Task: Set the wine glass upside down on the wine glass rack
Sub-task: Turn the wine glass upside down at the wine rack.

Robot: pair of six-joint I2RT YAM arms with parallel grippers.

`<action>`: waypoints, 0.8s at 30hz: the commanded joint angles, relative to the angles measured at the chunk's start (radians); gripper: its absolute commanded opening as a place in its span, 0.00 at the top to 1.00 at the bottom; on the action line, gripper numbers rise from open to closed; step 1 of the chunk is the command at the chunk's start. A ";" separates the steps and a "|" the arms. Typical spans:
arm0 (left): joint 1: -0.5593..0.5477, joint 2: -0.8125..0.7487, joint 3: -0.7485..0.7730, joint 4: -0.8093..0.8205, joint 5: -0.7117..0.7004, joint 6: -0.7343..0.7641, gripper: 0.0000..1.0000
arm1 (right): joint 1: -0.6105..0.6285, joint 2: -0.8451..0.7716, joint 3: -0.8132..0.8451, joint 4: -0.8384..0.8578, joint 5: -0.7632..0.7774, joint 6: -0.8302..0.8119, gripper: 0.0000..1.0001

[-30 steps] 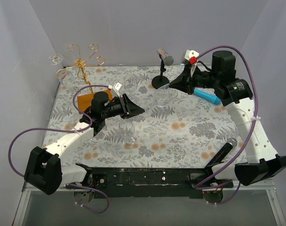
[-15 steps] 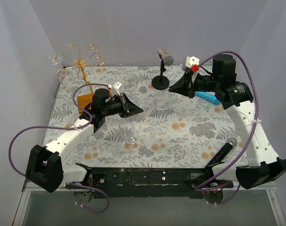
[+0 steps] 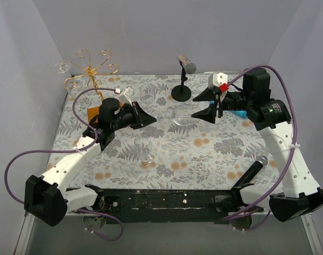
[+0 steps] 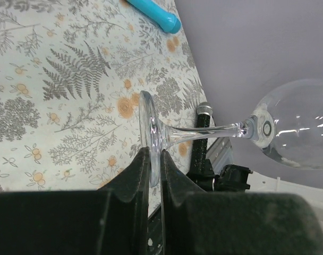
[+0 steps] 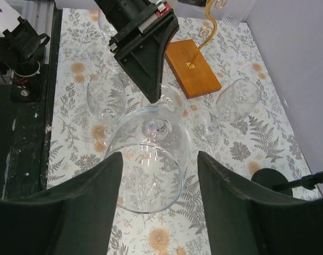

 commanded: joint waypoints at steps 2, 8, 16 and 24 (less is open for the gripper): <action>-0.002 -0.064 0.098 -0.056 -0.097 0.139 1.00 | -0.042 -0.049 -0.005 -0.070 0.028 -0.054 0.27; -0.002 -0.072 0.153 -0.140 -0.175 0.220 1.00 | -0.136 -0.080 0.021 -0.197 0.031 -0.149 0.21; -0.002 -0.075 0.221 -0.234 -0.264 0.318 1.00 | -0.169 -0.120 -0.011 -0.297 0.048 -0.235 0.20; -0.002 -0.073 0.279 -0.285 -0.339 0.401 1.00 | -0.197 -0.137 0.007 -0.352 0.063 -0.252 0.20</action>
